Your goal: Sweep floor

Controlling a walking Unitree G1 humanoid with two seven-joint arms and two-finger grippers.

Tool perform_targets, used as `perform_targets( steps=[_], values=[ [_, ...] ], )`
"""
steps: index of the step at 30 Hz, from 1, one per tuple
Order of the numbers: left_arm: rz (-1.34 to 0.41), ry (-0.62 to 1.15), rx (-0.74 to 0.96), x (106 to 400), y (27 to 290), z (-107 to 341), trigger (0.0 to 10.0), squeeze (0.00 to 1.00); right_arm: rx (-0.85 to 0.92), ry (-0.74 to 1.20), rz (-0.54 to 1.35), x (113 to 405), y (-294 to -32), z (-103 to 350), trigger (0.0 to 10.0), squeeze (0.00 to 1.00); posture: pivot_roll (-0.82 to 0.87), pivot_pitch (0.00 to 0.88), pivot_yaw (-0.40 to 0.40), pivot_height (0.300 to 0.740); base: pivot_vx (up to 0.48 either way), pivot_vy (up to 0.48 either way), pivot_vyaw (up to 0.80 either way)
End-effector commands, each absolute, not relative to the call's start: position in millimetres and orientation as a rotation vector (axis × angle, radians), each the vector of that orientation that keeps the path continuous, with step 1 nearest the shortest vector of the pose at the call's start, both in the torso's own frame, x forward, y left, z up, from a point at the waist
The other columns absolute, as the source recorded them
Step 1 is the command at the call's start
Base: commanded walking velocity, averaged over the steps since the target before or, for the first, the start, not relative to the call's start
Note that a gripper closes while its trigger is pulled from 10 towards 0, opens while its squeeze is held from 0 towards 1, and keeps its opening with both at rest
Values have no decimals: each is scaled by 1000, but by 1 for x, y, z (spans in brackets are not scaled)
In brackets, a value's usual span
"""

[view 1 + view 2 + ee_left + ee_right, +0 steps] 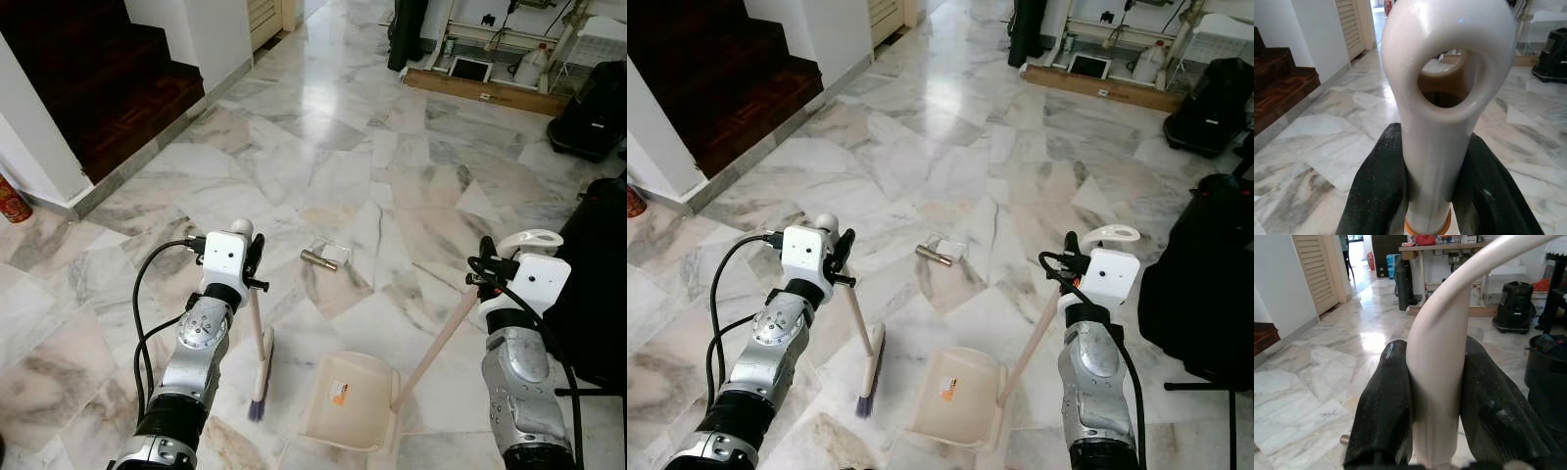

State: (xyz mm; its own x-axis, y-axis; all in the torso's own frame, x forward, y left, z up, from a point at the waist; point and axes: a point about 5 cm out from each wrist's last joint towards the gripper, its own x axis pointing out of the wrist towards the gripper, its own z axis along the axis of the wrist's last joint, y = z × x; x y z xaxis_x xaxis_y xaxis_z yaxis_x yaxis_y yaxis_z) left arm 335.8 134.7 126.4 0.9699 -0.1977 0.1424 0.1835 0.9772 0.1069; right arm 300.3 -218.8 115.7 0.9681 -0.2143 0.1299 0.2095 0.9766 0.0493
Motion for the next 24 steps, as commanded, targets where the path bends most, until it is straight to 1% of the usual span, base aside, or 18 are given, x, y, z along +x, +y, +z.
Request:
perform_targets(
  steps=[1,18,19,20,21,24],
  values=[
    [-188,-191,86,335,135,134,10000,0,35,-174,-217,303,-220,126,10000,0,40,102,-22,740,0,0,0],
    [-188,-191,86,335,135,134,10000,0,35,-174,-217,303,-220,126,10000,0,40,102,-22,740,0,0,0],
    [-188,-191,86,336,136,134,10000,0,39,-164,-217,303,-219,126,10000,0,0,0,0,740,0,0,0],
    [-188,-191,86,336,136,134,10000,0,39,-164,-217,303,-219,126,10000,0,0,0,0,740,0,0,0],
    [-182,-197,82,335,136,135,10000,0,44,-171,-211,302,-219,126,10000,0,36,130,-27,740,0,0,0],
    [-177,-199,81,334,136,135,10000,0,46,-186,-200,300,-220,127,10000,0,36,132,-27,740,0,0,0]
  ],
)
